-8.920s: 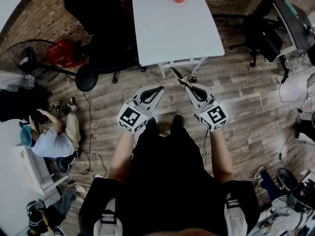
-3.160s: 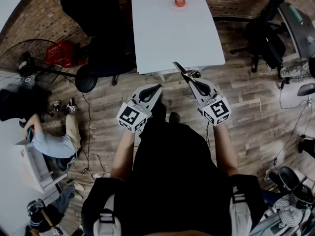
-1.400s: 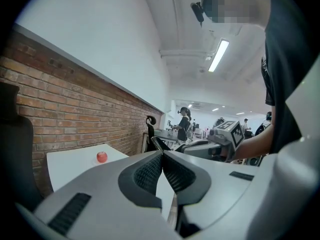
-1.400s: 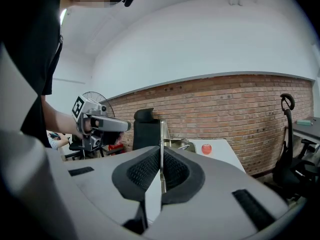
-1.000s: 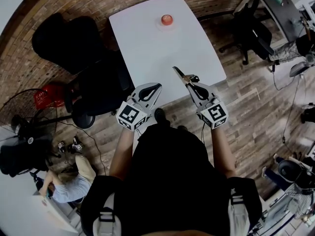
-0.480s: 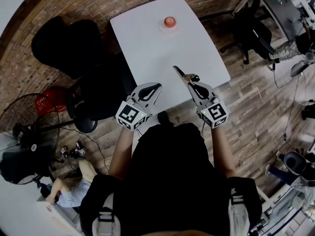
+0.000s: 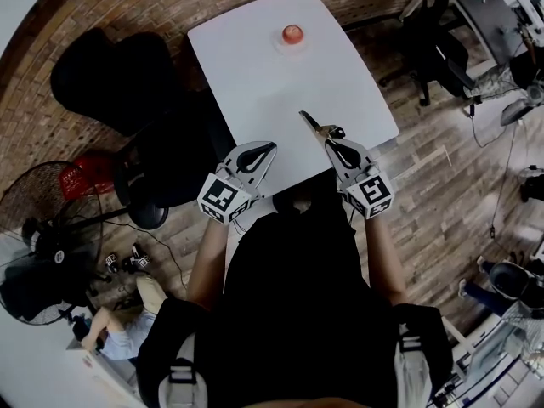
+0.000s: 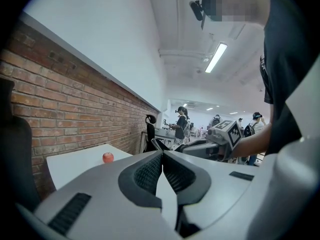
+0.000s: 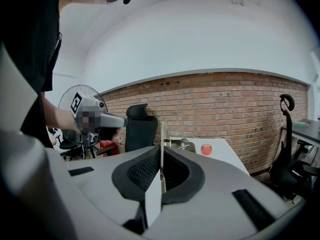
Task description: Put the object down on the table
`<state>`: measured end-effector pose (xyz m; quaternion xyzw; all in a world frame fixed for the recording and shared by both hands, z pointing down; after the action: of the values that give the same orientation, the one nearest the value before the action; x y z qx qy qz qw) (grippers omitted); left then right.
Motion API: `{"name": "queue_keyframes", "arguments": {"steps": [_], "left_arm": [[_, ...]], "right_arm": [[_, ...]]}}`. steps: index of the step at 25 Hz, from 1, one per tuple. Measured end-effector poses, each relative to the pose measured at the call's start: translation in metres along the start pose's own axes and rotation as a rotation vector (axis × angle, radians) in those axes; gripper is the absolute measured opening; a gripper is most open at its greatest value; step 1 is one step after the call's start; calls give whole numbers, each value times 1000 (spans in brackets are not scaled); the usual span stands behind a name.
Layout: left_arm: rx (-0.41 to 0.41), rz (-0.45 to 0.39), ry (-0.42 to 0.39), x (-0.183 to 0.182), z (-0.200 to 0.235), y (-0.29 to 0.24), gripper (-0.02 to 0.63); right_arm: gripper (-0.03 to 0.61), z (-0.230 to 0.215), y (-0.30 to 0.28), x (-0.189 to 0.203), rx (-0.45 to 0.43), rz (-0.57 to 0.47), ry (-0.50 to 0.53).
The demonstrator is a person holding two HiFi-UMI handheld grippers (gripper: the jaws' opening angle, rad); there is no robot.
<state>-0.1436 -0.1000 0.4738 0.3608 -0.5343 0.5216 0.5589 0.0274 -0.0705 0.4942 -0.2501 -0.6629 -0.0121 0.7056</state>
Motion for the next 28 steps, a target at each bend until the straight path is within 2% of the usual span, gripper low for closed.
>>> {"name": "queue_keyframes", "arguments": {"steps": [12,28], "left_arm": [[-112,-20,38,-7,16,-19,21],[-301,-45,72,-21,47,-43,21]], "right_arm": [[-2,-33,-36,-2,-116,34,-9],[-2,-68,-99,-7,-315,96,65]]}}
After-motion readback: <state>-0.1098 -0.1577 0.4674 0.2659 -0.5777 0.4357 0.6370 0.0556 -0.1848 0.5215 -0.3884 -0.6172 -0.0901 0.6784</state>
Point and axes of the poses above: the fingertips, and each gripper's own axes: y backward along the fingers, z to its left, x out of its underside, the point moved 4 cm from there along y, backward along the fingers, and after that the axes turned 13 degrees about x, right-handed, at the moved point
